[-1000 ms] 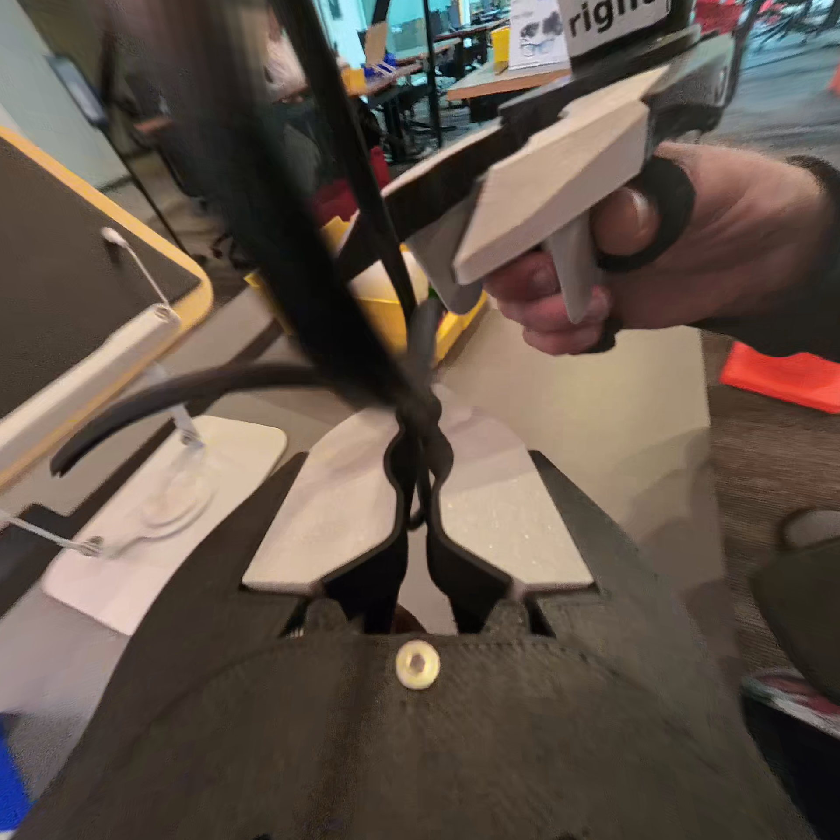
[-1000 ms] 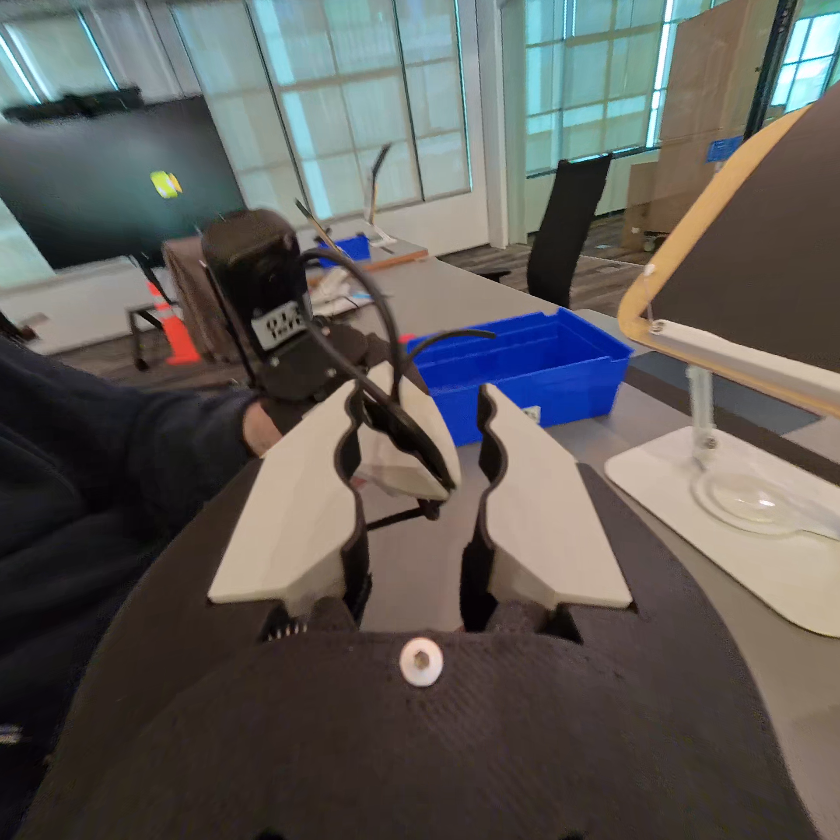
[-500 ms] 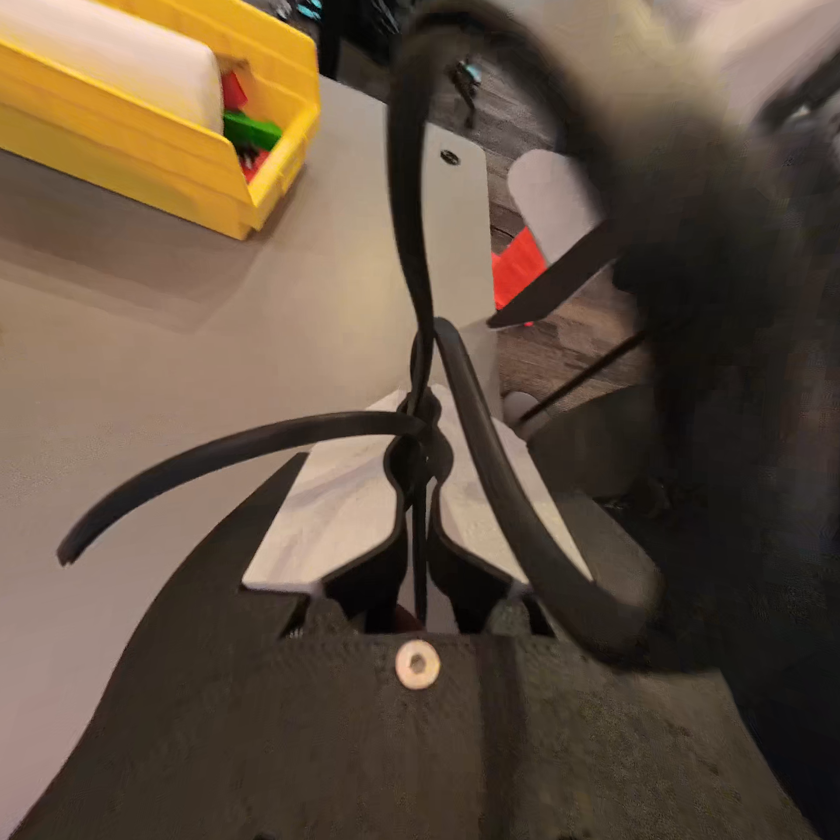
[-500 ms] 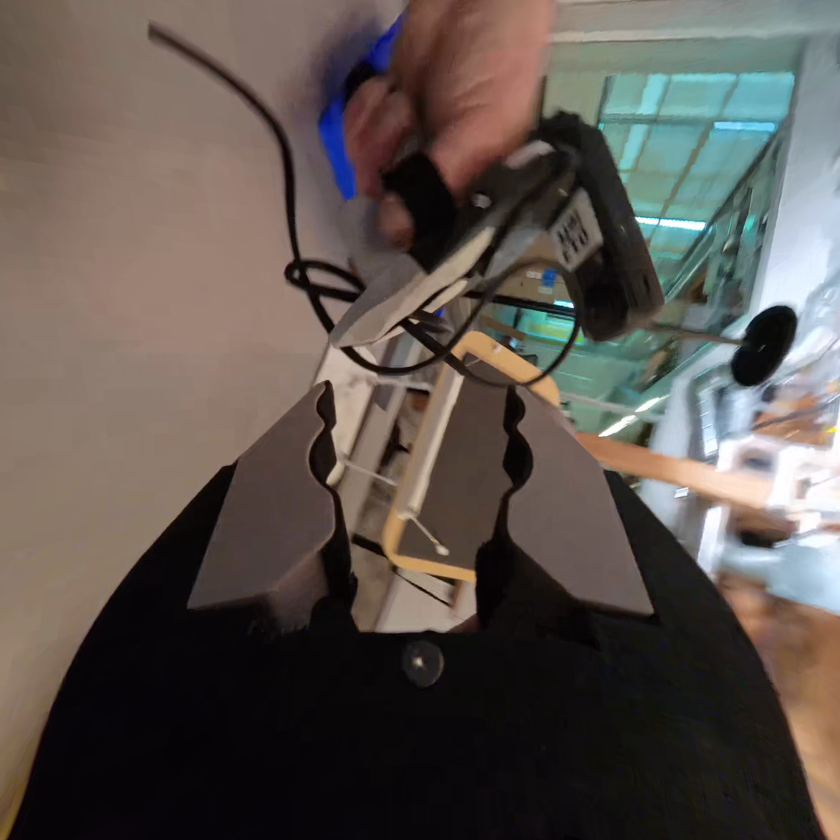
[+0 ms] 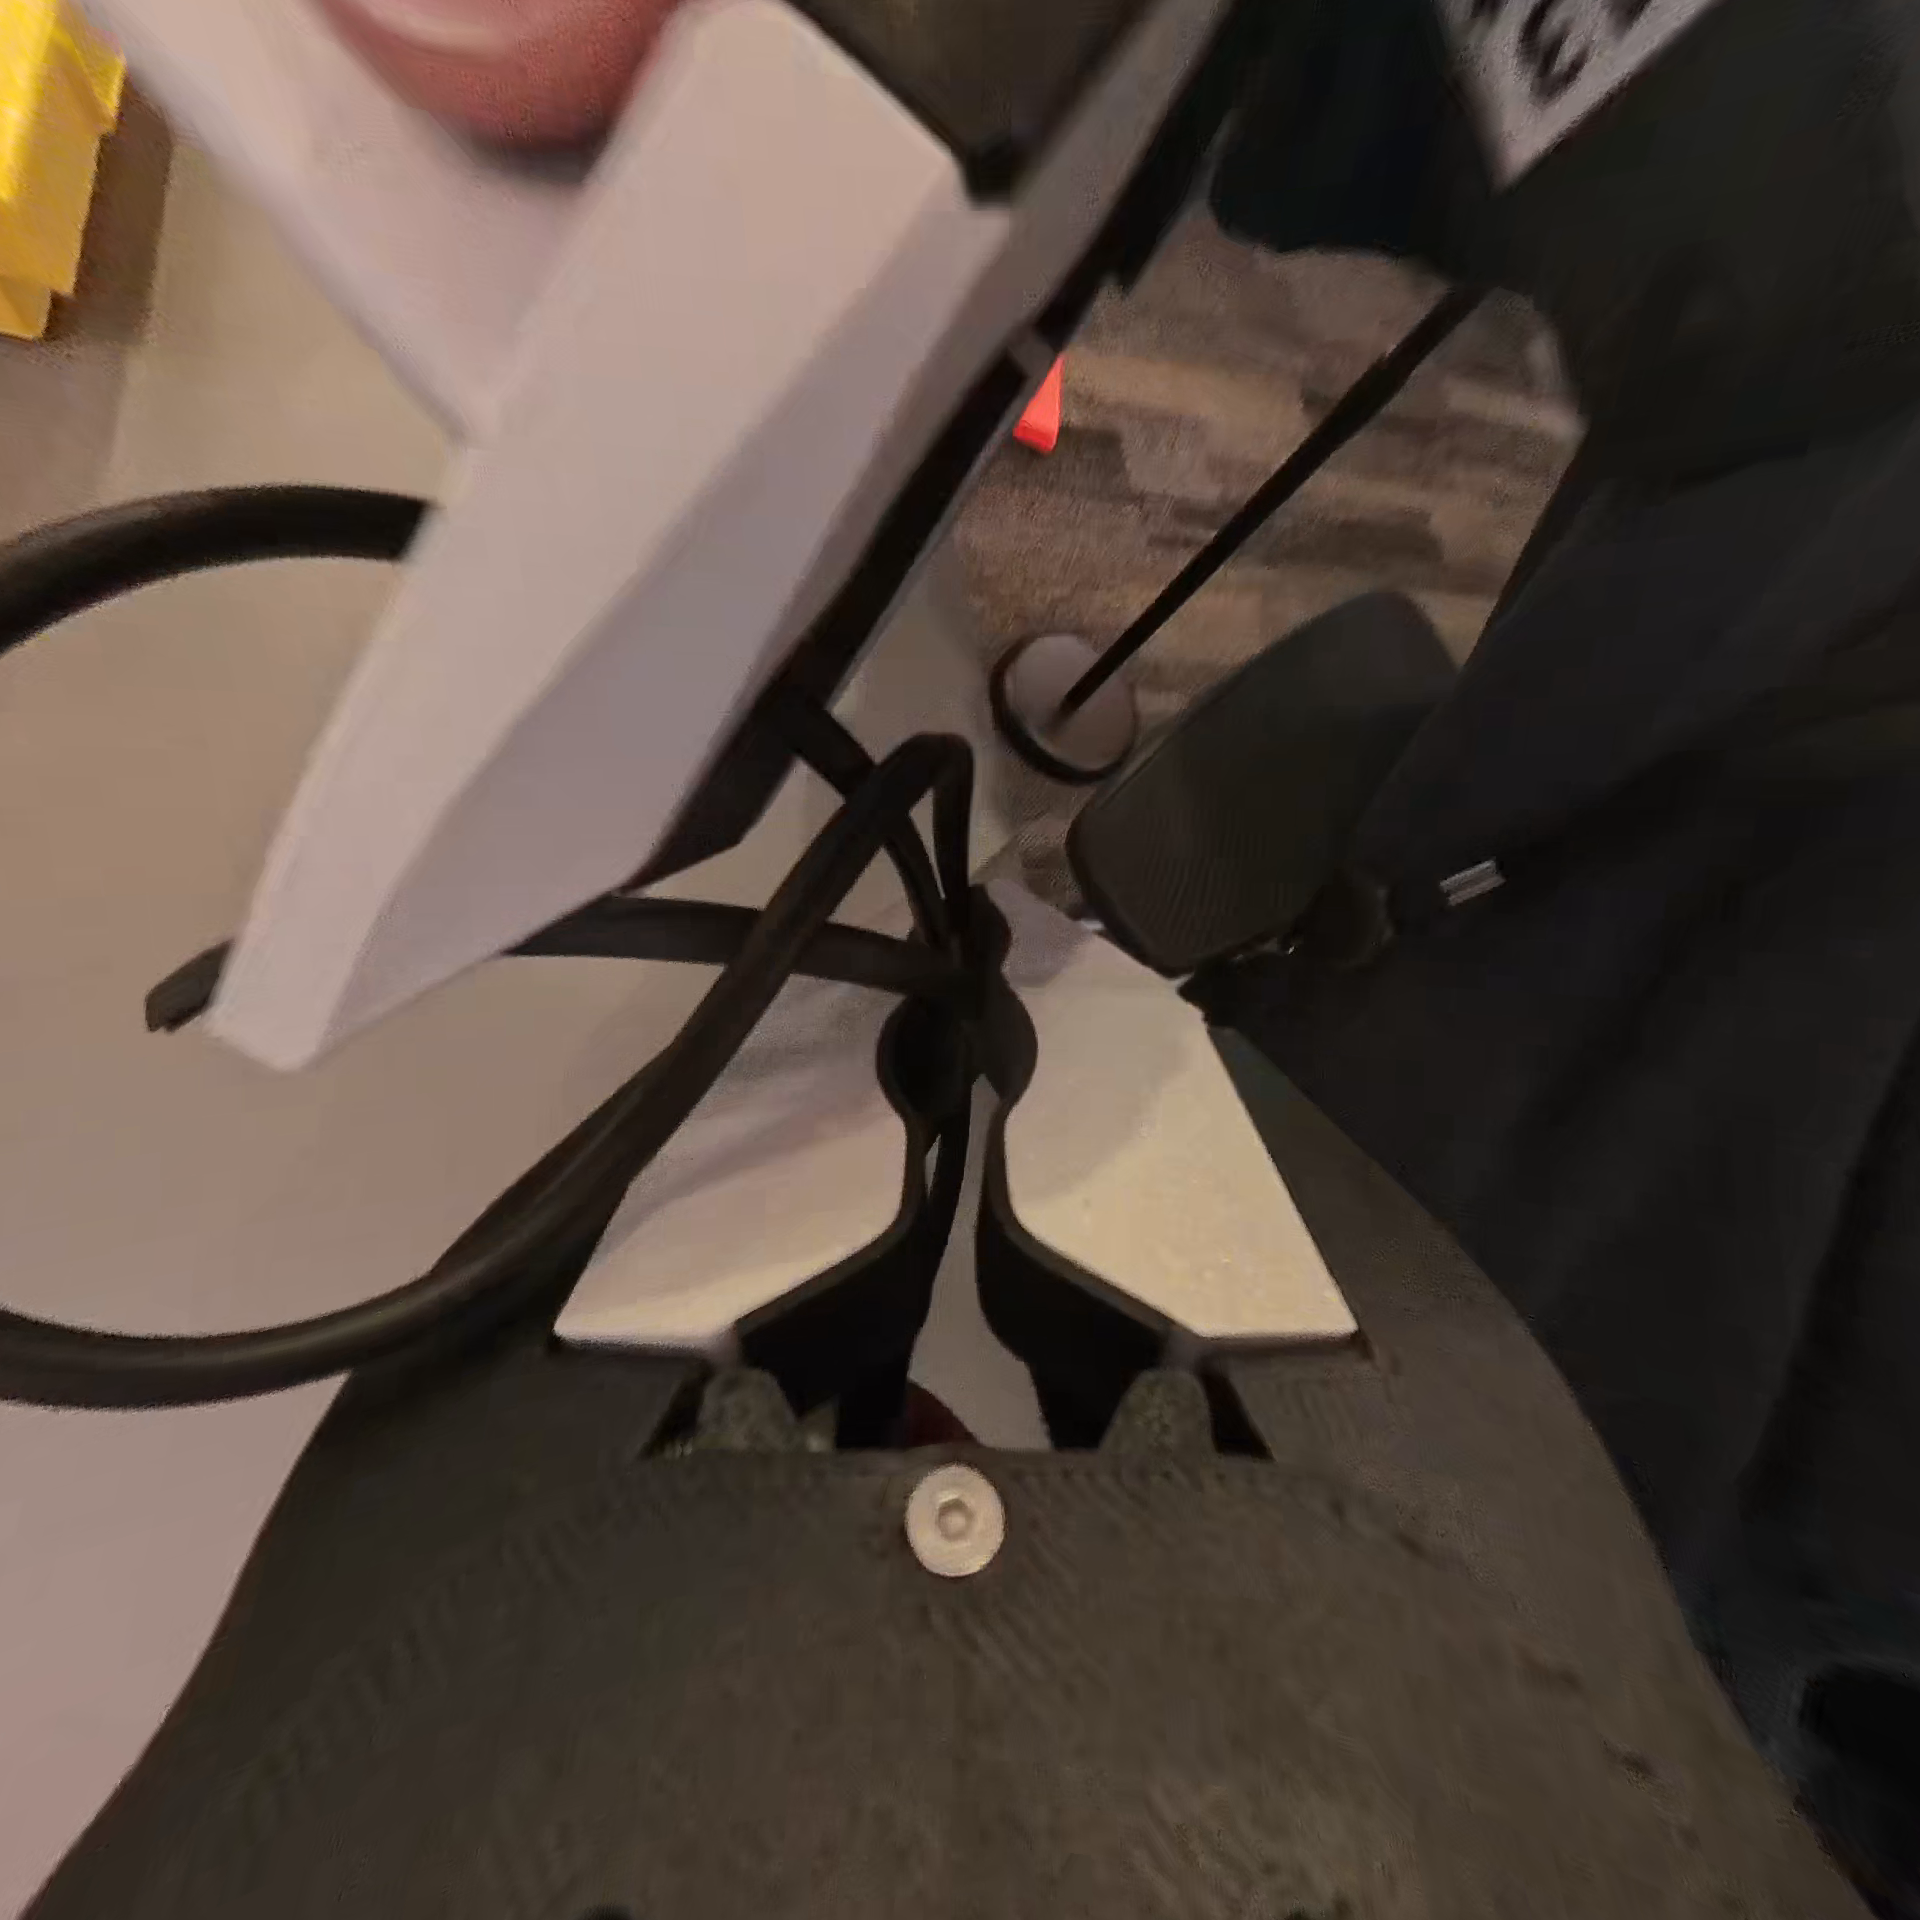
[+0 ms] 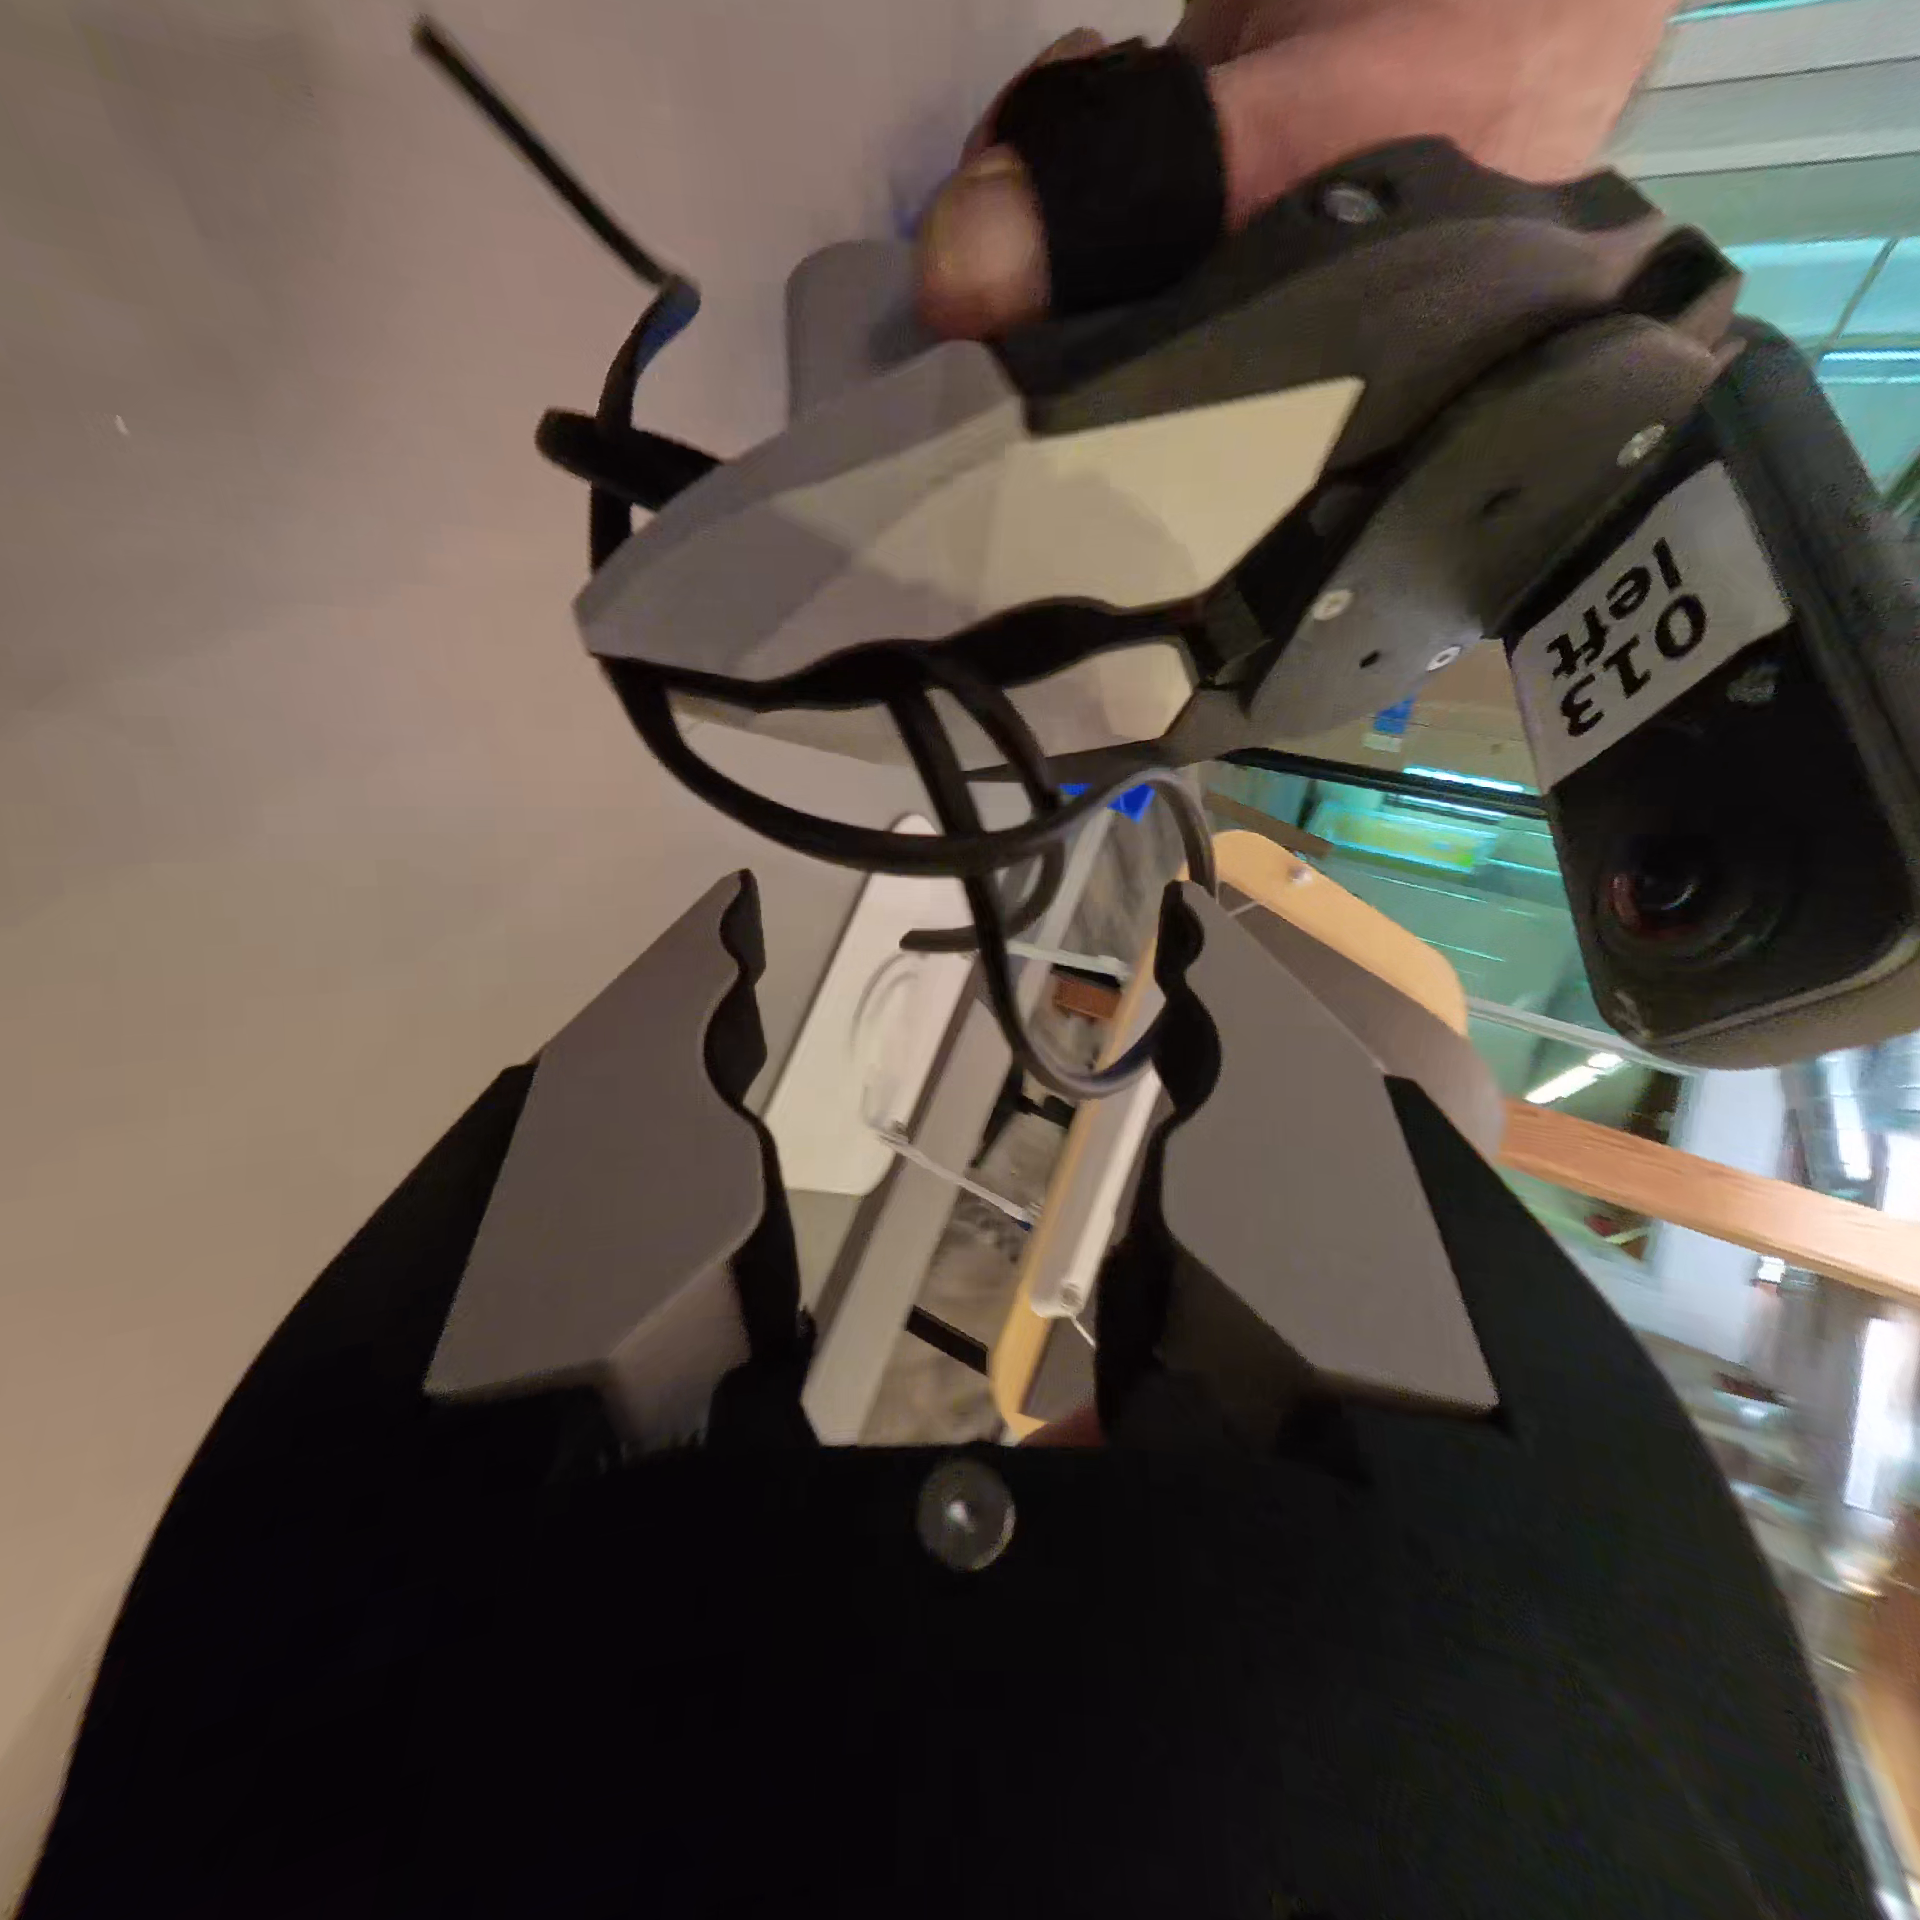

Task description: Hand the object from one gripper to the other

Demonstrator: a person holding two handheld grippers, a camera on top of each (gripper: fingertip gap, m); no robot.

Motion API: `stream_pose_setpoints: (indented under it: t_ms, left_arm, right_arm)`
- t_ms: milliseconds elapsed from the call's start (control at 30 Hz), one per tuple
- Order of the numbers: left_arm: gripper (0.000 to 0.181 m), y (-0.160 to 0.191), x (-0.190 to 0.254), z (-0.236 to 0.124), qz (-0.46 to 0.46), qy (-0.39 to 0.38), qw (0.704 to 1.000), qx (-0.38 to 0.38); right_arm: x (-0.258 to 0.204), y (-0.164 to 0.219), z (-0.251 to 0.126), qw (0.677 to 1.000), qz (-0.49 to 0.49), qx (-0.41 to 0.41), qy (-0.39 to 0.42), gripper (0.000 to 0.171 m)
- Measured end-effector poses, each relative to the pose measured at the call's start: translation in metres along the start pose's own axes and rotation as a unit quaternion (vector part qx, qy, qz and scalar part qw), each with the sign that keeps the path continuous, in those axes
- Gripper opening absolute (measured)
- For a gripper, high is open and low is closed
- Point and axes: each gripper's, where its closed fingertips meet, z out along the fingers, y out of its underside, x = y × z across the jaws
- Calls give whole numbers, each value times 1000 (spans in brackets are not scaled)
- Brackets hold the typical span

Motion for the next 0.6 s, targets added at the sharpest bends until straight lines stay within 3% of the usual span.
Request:
stream_pose_setpoints:
  t_ms: [233, 367, 433, 500, 600]
  left_arm:
    - [4, 11, 6, 6, 8, 23, 997, -72]
    - [4, 15, 4, 7, 0, 34, 996, -80]
    - [4, 18, 5, 10, 5, 34, 995, -94]
    - [3, 20, 6, 14, 10, 30, 994, -106]
    - [3, 23, 7, 16, 21, 22, 992, -120]
  right_arm:
    - [1, -6, -18, 999, -20, 22, -18, 73]
    - [0, -5, -18, 998, 37, 22, -44, 103]
    - [-10, -1, -10, 996, 49, 10, -73, 110]
    - [-19, -1, -2, 994, 57, 16, -95, 102]
    - [-27, -6, 4, 989, 79, 38, -121, 68]
